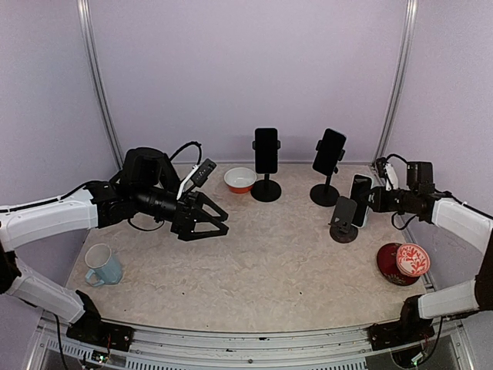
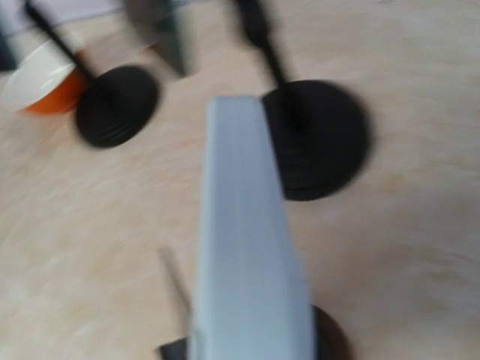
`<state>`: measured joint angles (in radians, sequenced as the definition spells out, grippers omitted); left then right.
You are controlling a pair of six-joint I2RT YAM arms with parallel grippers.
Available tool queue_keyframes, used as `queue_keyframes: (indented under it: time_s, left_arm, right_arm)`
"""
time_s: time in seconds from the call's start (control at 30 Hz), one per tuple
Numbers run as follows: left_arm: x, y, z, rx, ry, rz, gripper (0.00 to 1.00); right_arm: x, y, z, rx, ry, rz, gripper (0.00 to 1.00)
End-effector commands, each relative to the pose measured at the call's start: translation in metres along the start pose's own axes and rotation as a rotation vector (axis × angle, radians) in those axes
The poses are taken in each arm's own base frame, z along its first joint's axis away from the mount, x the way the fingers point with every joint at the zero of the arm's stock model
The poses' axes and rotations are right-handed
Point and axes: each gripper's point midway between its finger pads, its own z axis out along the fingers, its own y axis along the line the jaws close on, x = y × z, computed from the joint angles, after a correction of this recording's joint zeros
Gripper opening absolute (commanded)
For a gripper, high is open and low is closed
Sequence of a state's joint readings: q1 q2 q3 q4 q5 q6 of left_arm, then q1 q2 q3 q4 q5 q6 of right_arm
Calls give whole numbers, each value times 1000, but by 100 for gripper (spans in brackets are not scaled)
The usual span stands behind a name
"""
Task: Place the phone on the phone stand
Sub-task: Adjust the phone stand at the center of the board.
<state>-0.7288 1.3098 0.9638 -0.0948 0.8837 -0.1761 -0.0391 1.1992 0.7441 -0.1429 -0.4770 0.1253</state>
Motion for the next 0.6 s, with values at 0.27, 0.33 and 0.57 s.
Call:
queue_keyframes:
  time_s: [0.27,0.33,0.57]
  left_arm:
    - [-2,1,1,11,-9,4,99]
    - [-3,0,1,9,-10,6,99]
    - [-3,-3,0,10,-19,9,99]
  right_arm:
    - [-38,29,-32,81,-94,-146,0]
    - [-53,25,-46,143,-156,-162,0]
    - [-95,61,-75,37,-341,-205,0]
